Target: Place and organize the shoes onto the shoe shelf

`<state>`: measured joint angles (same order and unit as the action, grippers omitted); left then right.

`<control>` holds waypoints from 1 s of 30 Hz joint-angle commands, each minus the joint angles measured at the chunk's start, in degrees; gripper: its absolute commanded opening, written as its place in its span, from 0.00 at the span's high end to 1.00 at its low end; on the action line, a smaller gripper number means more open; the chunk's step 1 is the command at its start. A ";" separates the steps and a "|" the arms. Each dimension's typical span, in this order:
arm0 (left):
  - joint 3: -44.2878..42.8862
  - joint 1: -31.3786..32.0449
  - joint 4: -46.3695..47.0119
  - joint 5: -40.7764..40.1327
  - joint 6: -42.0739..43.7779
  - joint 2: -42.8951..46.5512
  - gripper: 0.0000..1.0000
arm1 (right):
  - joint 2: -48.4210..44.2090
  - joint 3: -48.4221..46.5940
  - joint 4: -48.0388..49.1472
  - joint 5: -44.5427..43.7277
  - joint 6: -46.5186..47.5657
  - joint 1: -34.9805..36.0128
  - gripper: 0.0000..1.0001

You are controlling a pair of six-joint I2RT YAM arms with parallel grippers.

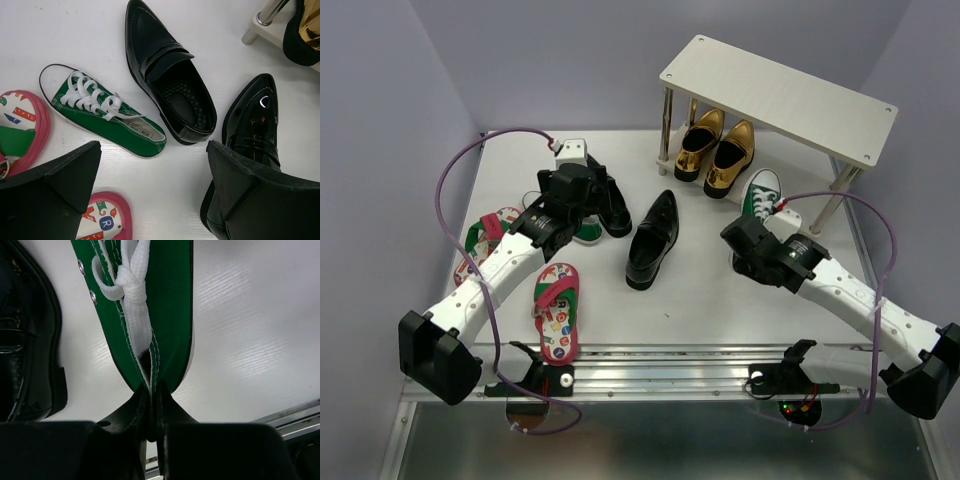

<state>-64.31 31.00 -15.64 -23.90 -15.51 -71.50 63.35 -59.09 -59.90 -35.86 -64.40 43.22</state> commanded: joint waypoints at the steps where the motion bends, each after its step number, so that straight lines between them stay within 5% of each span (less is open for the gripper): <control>1: -3.27 -0.42 1.49 0.26 0.21 -0.30 0.01 | -0.16 -4.89 -1.36 -6.68 0.86 0.55 0.99; 8: -3.45 -0.33 1.58 0.35 0.39 -0.21 0.01 | 1.42 -4.63 3.29 -8.71 4.70 -1.03 0.99; 16: -2.92 -0.33 1.40 0.17 0.48 1.10 0.01 | 2.56 -2.26 17.34 -0.64 19.38 -17.44 0.99; 30: -2.75 -0.42 0.35 -1.15 0.48 3.13 0.01 | 12.31 -4.89 28.17 5.00 32.58 -30.73 0.99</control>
<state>-65.04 31.00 -15.68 -23.73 -15.51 -70.61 76.18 -60.86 -40.99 -29.61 -35.68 15.07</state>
